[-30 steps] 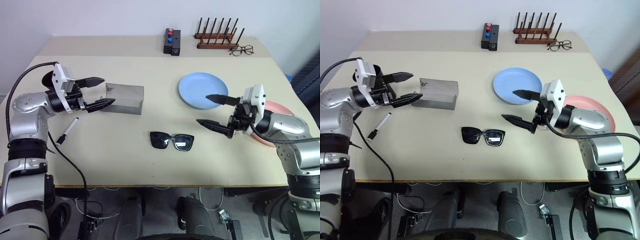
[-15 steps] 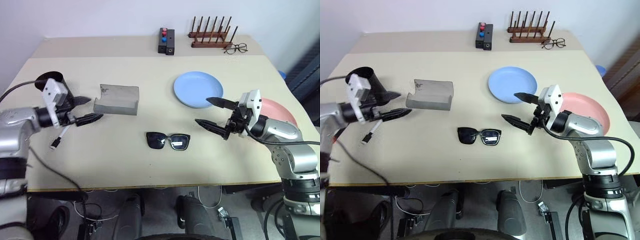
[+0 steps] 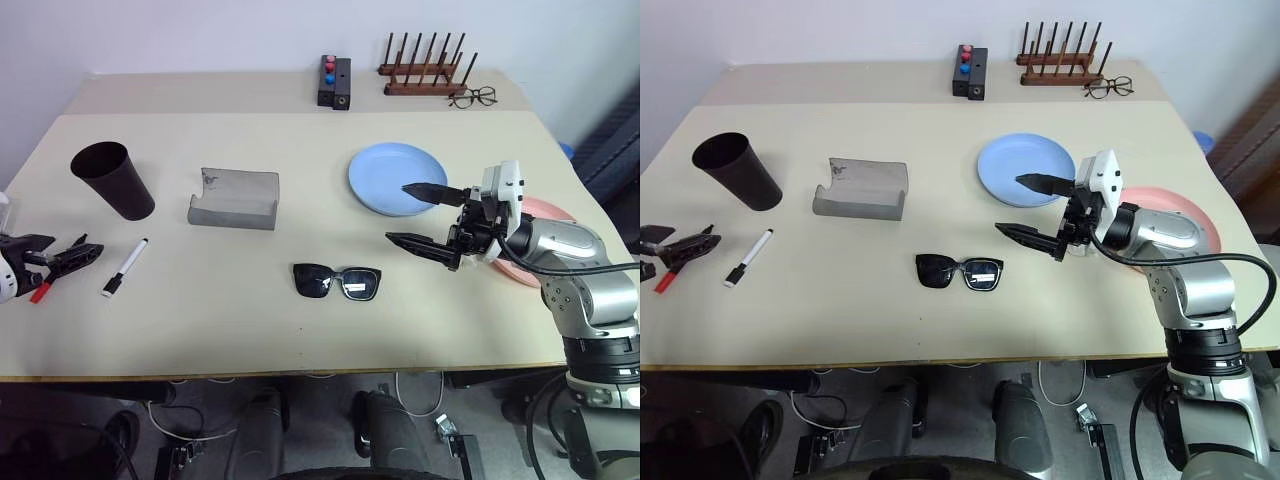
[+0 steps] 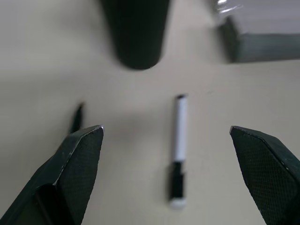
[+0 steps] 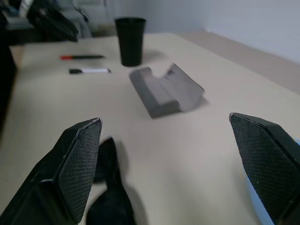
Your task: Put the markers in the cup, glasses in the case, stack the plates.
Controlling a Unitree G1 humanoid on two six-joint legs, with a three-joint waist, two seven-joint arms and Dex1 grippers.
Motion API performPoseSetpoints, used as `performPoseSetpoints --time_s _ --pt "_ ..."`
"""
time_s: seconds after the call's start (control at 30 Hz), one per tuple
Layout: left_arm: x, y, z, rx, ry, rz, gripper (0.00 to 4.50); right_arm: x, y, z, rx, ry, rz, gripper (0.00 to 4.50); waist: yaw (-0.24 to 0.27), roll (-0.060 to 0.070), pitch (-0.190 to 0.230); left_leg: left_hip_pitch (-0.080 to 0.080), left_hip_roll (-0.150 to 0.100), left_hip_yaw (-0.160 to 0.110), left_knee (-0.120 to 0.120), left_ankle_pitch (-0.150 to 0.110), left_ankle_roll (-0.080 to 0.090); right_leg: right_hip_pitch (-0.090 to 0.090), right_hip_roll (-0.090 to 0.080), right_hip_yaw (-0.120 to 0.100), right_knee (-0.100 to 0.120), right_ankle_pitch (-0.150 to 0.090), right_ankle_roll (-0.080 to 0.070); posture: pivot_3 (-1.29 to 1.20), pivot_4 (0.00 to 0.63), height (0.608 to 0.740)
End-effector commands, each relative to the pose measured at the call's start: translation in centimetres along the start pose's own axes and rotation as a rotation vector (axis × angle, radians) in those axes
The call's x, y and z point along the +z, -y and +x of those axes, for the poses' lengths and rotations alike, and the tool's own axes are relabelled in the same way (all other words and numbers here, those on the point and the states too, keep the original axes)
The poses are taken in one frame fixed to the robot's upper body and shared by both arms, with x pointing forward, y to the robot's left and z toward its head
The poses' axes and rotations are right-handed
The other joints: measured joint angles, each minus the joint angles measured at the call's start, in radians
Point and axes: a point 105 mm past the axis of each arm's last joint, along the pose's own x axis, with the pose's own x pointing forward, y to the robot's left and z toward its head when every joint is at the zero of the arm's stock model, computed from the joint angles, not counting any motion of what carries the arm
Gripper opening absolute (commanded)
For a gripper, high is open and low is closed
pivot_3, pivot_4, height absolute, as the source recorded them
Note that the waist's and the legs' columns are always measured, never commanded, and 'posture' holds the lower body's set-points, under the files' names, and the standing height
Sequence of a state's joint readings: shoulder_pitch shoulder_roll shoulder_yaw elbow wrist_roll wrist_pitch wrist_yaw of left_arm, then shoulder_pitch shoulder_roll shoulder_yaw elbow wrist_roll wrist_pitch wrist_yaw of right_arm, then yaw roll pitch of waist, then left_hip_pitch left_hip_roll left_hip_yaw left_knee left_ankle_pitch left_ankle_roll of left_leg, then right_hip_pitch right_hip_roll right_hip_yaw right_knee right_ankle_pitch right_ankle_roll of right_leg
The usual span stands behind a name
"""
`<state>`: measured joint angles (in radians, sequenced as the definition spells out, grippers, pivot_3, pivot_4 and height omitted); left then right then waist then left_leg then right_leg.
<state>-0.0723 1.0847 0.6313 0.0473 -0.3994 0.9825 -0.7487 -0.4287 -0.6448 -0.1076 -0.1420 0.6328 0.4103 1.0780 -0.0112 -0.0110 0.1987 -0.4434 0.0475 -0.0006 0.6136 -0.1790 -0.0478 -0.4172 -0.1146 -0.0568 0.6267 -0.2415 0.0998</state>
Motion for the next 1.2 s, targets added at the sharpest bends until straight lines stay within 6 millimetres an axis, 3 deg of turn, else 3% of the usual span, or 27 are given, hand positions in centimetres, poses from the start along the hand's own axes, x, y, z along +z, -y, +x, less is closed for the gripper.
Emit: performPoseSetpoints --time_s 0.03,0.23,0.43,0.9,1.1,1.2 --pt "0.7 -2.2 -0.9 0.086 0.024 -0.015 4.5 2.1 -1.1 -0.2 0.038 0.08 -0.079 4.45 0.003 0.0 0.0 -0.001 0.0 0.0 0.0 0.0 0.0 -0.001 0.0 0.0 0.0 0.0 0.0 0.0 0.15 0.74" --pt "1.3 -2.9 0.1 0.065 0.007 -0.024 4.5 2.5 -3.0 0.1 0.112 0.109 -0.148 4.45 0.006 -0.001 0.0 -0.001 0.0 0.001 0.0 -0.002 -0.003 -0.005 0.0 0.0 -0.002 0.001 -0.001 0.0 0.15 0.74" --pt "2.4 -3.6 1.5 0.048 0.002 0.012 4.5 2.2 -3.6 0.6 0.126 0.09 -0.181 4.45 0.002 -0.001 0.0 -0.001 0.0 0.003 0.0 -0.001 -0.002 -0.003 0.0 0.0 -0.001 0.001 -0.001 0.0 0.15 0.74" --pt "-0.9 -4.7 5.6 0.069 -0.113 0.121 4.5 2.8 -3.5 0.0 0.057 0.056 -0.174 4.45 0.003 -0.002 -0.001 -0.002 0.001 0.005 0.0 0.001 -0.001 -0.004 0.0 0.001 0.003 0.001 -0.001 0.0 0.15 0.74" --pt "-2.6 -3.6 7.4 0.027 -0.144 0.079 4.5 3.3 -3.1 -0.4 0.033 0.042 -0.185 4.45 0.008 -0.004 -0.002 -0.001 0.001 0.006 0.001 0.001 -0.001 -0.003 0.0 0.001 0.003 0.003 0.002 0.0 0.15 0.74" --pt "-4.1 -3.7 7.6 0.035 -0.214 0.091 3.17 3.4 -3.0 -0.4 0.028 0.037 -0.19 4.5 0.016 -0.003 -0.002 0.0 0.001 0.006 0.001 0.001 -0.001 -0.003 0.0 0.001 0.004 0.003 0.002 0.0 0.15 0.74"
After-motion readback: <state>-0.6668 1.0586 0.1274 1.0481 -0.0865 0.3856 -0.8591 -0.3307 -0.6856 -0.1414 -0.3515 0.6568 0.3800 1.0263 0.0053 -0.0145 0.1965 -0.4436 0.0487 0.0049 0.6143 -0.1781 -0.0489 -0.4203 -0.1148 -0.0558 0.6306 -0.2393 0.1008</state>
